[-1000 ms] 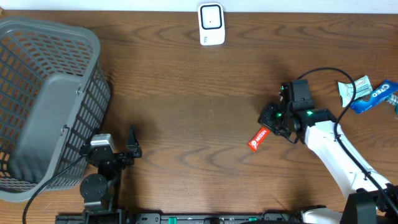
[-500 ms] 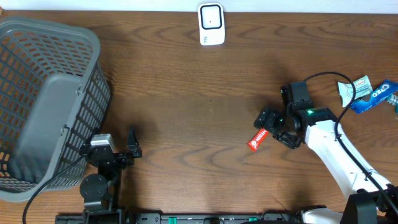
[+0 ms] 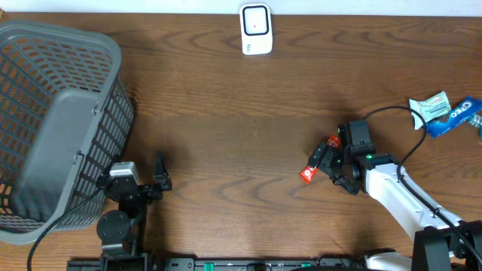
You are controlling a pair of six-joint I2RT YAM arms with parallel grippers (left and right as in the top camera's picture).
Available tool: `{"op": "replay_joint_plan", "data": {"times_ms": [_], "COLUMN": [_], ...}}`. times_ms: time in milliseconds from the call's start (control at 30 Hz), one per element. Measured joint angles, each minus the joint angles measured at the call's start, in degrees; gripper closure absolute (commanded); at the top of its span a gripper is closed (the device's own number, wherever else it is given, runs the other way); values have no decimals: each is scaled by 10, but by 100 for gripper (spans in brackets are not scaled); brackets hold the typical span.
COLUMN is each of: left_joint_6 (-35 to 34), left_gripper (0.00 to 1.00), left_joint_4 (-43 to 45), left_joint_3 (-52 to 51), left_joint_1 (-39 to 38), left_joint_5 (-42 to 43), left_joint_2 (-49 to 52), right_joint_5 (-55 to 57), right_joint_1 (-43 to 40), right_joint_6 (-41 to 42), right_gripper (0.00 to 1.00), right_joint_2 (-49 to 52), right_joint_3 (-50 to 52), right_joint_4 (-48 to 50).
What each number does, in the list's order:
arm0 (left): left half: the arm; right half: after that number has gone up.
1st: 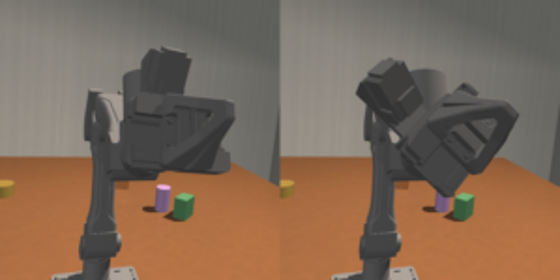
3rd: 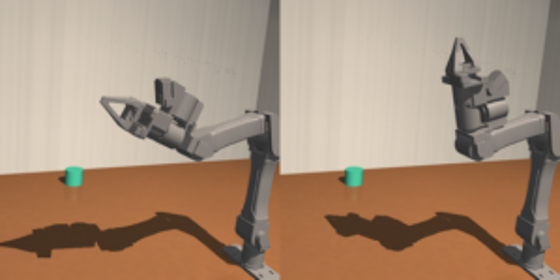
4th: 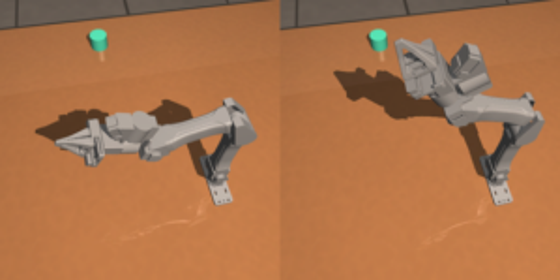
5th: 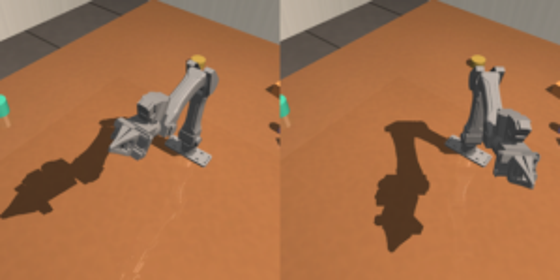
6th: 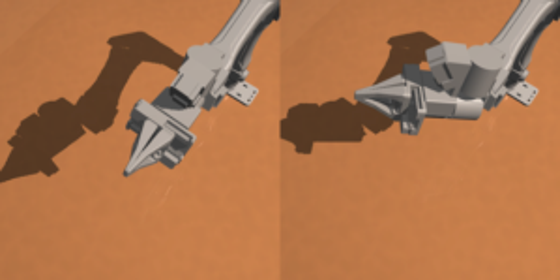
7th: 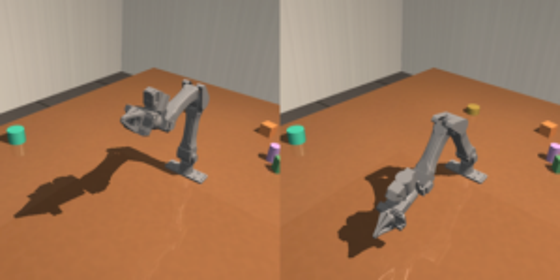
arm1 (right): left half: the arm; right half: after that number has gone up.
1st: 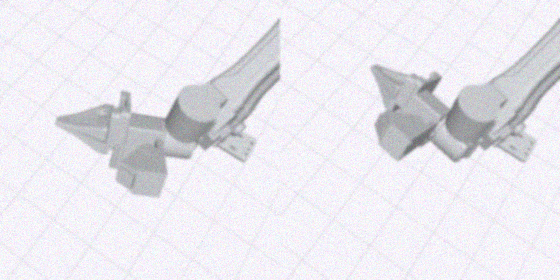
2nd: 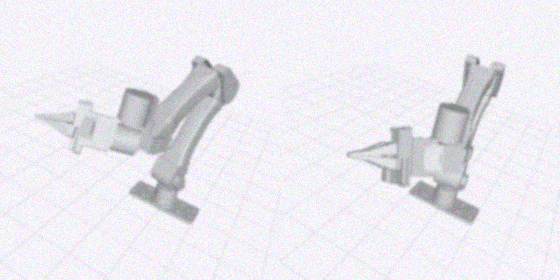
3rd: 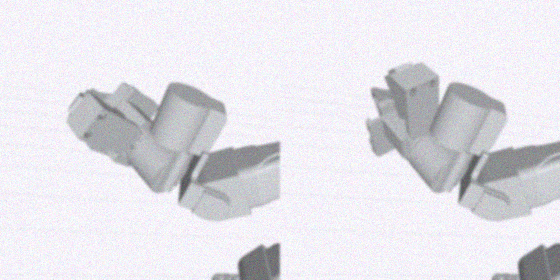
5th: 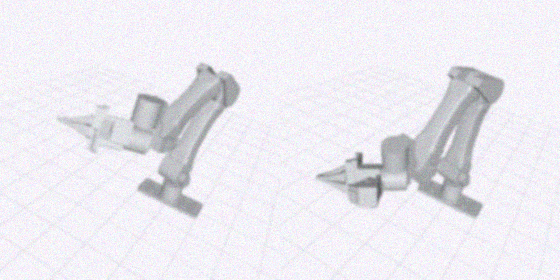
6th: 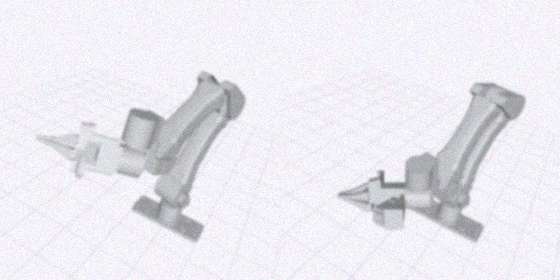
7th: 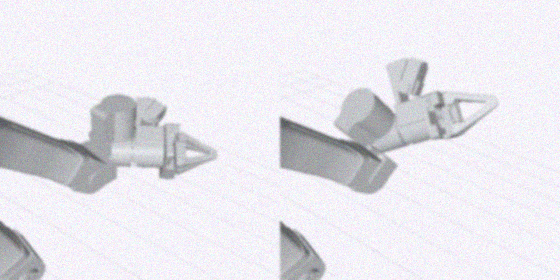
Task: Scan the item barcode
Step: 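Lift the Nescafe stick and rotate it upright in the right gripper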
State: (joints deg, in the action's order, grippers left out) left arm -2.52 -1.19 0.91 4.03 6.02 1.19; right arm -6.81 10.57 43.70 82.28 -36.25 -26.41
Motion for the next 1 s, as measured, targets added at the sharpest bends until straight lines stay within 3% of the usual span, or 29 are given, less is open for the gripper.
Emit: {"op": "replay_joint_plan", "data": {"times_ms": [300,733,933,1000], "left_joint_6": [0,0,0,0], "left_gripper": [2,2,2,2], "left_joint_4": [0,0,0,0], "left_joint_3": [0,0,0,0], "left_joint_1": [0,0,0,0], "left_joint_5": [0,0,0,0], "left_joint_2": [0,0,0,0], "right_joint_5": [2,-2,27,40], "right_joint_1": [0,0,1,1], "right_joint_6": [41,50,53,52], "right_gripper": [14,12,26,38], "right_joint_2": [16,168,189,191], "right_joint_3": [-13,-167,-184,-188], "right_joint_4": [-13,-188,-180,-167]}}
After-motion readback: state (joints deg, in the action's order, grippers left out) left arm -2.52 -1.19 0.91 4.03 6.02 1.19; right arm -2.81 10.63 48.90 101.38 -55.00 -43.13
